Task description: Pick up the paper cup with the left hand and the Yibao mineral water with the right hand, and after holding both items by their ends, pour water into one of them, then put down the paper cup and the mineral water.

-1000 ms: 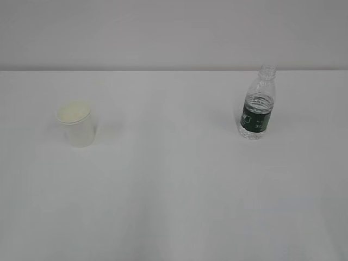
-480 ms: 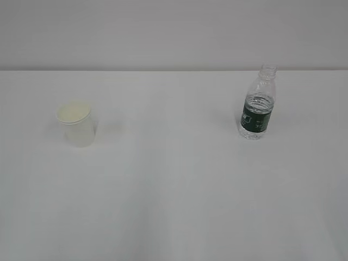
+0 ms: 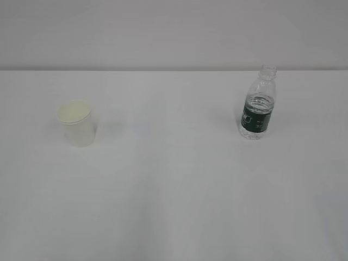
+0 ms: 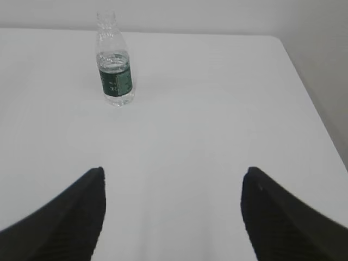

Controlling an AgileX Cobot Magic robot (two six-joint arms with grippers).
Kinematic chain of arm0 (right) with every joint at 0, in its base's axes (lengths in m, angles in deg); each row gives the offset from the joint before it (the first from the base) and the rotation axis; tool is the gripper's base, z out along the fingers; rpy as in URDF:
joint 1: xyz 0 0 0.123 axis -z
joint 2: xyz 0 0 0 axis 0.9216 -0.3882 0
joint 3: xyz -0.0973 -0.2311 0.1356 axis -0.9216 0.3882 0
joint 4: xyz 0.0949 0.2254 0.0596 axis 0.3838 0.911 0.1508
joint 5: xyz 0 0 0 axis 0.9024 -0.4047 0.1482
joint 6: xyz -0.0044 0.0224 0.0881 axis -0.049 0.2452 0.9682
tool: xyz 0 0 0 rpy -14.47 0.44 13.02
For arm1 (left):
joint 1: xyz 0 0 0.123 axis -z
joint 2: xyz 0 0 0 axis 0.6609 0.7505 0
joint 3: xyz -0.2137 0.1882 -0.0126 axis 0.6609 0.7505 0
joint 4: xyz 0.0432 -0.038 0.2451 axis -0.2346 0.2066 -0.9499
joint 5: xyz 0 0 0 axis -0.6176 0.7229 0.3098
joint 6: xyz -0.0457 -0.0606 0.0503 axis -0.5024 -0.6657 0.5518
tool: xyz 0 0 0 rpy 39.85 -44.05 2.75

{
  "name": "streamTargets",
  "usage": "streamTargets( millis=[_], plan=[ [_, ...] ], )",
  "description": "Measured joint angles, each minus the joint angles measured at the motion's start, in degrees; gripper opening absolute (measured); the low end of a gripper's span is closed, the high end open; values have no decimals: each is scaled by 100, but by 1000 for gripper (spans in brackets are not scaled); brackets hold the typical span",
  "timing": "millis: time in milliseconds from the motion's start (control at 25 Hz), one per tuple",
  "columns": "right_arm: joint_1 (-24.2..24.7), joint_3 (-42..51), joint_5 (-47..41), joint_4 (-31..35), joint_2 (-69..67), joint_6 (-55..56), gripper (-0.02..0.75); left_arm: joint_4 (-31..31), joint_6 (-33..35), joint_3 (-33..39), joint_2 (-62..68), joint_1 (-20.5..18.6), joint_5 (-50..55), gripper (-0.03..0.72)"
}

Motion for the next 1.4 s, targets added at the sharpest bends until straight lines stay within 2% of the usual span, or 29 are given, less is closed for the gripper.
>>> streamTargets(
  millis=[160, 280, 520, 880, 1040, 1200, 1400],
  plan=[
    [0, 0, 238, 67, -169, -8, 589, 255, 0, -48, 607, 0, -301, 582],
    [0, 0, 495, 145, -775, -96, 589, 420, 0, -108, 1059, 0, -654, 582],
    [0, 0, 1028, 616, -1662, -454, 589, 688, 0, -122, 1852, 0, -1381, 582],
    [0, 0, 1811, 2155, -2612, -1555, 589, 754, 0, -122, 2973, 0, -2845, 582],
    [0, 248, 2267, 2628, -2849, -2057, 589, 534, 53, -33, 3325, 322, -3306, 582],
    [0, 672, 3023, 3219, -3018, -2799, 589, 263, 167, 411, 3609, 703, -3991, 582],
    [0, 877, 3698, 3536, -3314, -3781, 589, 284, 185, 646, 3729, 787, -4573, 582]
  ],
)
